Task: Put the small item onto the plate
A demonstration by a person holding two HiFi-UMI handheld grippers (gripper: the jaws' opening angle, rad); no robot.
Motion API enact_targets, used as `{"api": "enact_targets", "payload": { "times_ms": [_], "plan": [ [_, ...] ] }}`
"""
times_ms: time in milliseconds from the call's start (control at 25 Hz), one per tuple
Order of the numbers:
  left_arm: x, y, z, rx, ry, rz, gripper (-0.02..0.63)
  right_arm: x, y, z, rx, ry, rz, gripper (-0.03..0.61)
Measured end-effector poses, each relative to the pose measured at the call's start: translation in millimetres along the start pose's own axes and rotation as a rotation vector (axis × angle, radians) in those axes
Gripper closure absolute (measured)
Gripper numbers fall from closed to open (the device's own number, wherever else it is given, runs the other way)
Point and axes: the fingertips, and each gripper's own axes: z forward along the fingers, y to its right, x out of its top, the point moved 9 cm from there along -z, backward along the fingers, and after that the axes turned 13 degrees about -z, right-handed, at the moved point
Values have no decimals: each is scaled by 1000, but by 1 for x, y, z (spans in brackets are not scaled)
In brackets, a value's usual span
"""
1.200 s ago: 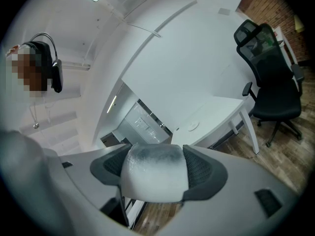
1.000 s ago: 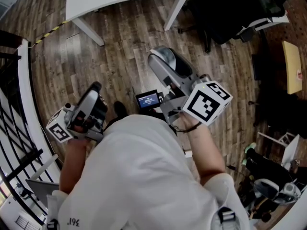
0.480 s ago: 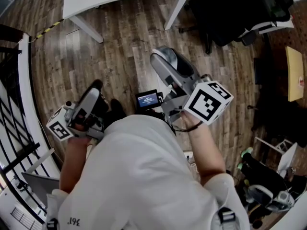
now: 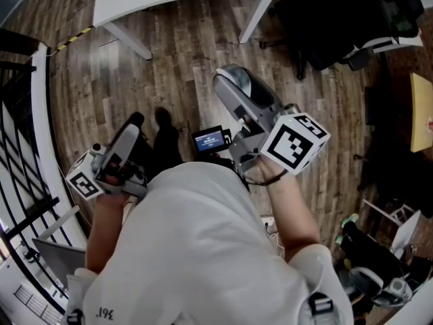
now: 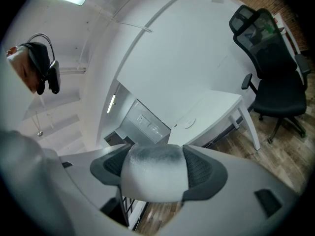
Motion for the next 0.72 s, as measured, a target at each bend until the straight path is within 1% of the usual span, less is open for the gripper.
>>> {"api": "enact_targets", "payload": {
  "times_ms": [160,360,440,720],
  "plan": [
    [18,-5,6,-8,-1,-10,502,2,2,16,-9,2,-5,259],
    [53,-13,14,-24,-34,-3,502,8,2,39,-28,11,6,259],
    [71,-17,21,-32,-42,-9,502,10,3,53,-38,8,5,258],
    [147,-35,16,-29,-82,-56,502,15,-9,123,-87,5,19,259]
  ]
}}
